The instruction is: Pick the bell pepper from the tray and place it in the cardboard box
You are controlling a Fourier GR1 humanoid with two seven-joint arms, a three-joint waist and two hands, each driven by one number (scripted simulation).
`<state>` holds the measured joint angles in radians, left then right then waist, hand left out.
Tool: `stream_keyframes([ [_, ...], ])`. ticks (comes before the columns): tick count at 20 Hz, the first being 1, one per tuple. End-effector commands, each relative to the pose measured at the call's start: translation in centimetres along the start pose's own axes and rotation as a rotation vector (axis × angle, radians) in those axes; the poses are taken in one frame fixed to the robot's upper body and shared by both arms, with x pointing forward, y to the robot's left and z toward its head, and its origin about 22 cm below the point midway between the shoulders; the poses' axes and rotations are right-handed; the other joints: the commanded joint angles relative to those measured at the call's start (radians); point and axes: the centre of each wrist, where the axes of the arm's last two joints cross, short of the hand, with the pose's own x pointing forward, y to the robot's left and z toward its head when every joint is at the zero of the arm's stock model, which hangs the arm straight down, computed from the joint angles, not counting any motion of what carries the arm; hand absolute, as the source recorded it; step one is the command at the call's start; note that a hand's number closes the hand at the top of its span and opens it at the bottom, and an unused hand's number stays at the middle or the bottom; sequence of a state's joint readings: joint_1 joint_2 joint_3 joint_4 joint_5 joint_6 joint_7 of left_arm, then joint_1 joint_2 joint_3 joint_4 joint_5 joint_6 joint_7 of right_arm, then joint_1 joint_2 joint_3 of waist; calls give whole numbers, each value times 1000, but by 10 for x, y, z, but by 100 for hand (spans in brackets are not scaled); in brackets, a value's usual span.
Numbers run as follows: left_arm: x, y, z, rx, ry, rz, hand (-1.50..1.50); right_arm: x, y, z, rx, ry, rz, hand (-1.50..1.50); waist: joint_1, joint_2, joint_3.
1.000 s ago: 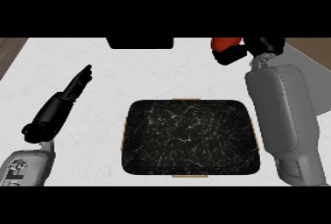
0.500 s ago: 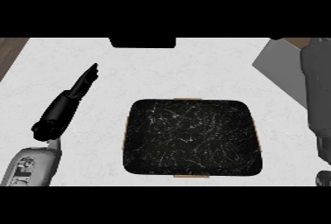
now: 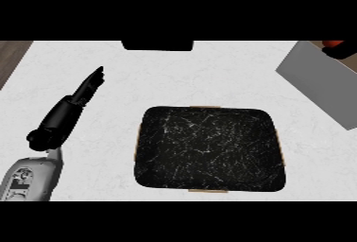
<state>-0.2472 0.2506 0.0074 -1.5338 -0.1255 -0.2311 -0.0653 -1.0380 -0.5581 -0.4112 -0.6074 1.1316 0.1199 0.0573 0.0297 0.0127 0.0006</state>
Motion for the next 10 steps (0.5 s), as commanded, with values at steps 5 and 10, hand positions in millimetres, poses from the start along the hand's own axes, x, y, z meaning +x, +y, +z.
stream_keyframes([
  [5, 3, 17, -3, -5, -6, -12, 0, -54, -11, -3, 284, 53, 76, 150, 9, 2, 0],
  [10, 2, -7, 4, -22, -16, -1, 0, -76, 1, 1, 430, 51, 48, -150, 17, 3, 1],
])
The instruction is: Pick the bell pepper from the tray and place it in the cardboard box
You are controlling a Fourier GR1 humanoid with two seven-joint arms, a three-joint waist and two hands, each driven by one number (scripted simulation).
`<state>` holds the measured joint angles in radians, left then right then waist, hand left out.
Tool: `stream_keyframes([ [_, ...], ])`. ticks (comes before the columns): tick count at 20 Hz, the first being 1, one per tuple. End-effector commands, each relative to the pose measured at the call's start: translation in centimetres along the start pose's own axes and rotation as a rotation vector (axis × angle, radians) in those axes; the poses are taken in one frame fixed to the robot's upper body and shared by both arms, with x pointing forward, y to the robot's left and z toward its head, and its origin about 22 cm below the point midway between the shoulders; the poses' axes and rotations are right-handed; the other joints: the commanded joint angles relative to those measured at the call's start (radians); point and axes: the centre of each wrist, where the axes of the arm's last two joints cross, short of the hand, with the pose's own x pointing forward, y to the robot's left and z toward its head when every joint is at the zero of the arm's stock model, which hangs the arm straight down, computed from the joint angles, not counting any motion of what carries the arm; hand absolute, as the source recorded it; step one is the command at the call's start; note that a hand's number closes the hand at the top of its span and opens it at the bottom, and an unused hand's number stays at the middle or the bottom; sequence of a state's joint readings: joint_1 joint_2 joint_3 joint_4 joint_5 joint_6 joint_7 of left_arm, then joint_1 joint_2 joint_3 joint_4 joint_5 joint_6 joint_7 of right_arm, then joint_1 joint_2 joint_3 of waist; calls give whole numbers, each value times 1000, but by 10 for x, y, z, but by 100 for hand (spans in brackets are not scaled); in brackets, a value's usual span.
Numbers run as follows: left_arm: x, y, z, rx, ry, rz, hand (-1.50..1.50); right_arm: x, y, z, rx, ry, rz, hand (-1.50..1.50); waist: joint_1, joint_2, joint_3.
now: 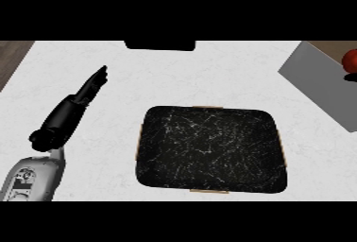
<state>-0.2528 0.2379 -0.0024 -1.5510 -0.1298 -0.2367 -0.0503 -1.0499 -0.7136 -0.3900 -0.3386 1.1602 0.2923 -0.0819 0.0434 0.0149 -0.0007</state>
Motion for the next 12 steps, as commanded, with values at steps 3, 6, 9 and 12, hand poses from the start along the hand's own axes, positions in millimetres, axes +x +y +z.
stream_keyframes([
  [3, -4, -5, 10, -3, 9, -5, 0, -29, -5, 5, 113, -135, -54, -150, 12, 3, 4],
  [6, -11, 3, 4, 14, 11, 6, 0, -24, 10, 1, 2, -255, -176, -150, -4, 4, 4],
  [9, -6, -2, 7, 17, 6, 3, 0, -15, -16, 4, -170, -369, -465, -150, -6, -3, 6],
  [12, -5, 5, 10, 19, 9, 6, 0, -21, -20, 5, -235, -392, -842, -150, -15, -9, 7],
])
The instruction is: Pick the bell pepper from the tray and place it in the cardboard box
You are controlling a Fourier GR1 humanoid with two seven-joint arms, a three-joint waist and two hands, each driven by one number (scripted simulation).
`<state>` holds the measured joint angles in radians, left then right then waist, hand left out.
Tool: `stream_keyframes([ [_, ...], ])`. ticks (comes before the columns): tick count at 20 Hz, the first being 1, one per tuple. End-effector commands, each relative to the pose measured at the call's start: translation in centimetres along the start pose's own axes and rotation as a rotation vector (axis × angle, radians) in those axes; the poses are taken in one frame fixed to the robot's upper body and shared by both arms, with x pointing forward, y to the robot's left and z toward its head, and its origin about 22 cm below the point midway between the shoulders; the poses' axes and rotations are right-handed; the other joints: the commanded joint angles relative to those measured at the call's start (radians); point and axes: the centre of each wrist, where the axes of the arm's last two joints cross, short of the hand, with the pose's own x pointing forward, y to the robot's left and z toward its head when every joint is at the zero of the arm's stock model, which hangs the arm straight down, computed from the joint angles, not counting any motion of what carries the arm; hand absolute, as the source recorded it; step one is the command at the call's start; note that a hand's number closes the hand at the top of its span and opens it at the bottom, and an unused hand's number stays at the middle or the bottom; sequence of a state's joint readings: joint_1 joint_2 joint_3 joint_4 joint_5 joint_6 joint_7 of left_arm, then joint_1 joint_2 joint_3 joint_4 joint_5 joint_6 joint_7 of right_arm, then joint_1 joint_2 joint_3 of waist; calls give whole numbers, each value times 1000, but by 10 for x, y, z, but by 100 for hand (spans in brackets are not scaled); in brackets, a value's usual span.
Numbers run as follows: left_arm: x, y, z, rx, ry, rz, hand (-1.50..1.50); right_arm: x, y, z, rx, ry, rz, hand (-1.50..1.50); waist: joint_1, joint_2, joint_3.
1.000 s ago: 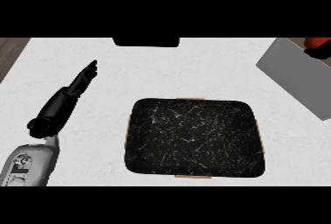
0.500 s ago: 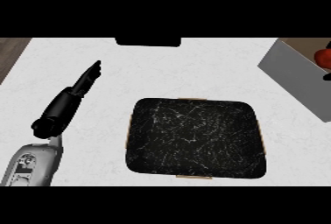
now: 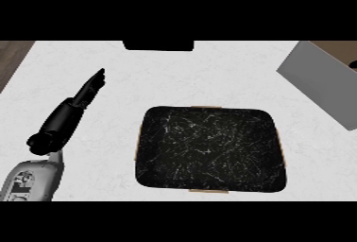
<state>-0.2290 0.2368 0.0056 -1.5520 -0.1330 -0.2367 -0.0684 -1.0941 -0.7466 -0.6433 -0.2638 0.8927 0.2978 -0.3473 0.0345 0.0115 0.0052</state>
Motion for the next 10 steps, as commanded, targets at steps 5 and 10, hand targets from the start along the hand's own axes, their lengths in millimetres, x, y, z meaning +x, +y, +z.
stream_keyframes([
  [5, -8, 6, 7, -4, -1, -8, 0, -27, -16, 17, -297, 17, -576, -150, 4, 12, -1],
  [10, 3, -5, -8, 2, -33, -20, 0, -61, -42, 50, -402, 14, -614, -150, 13, 19, 1],
])
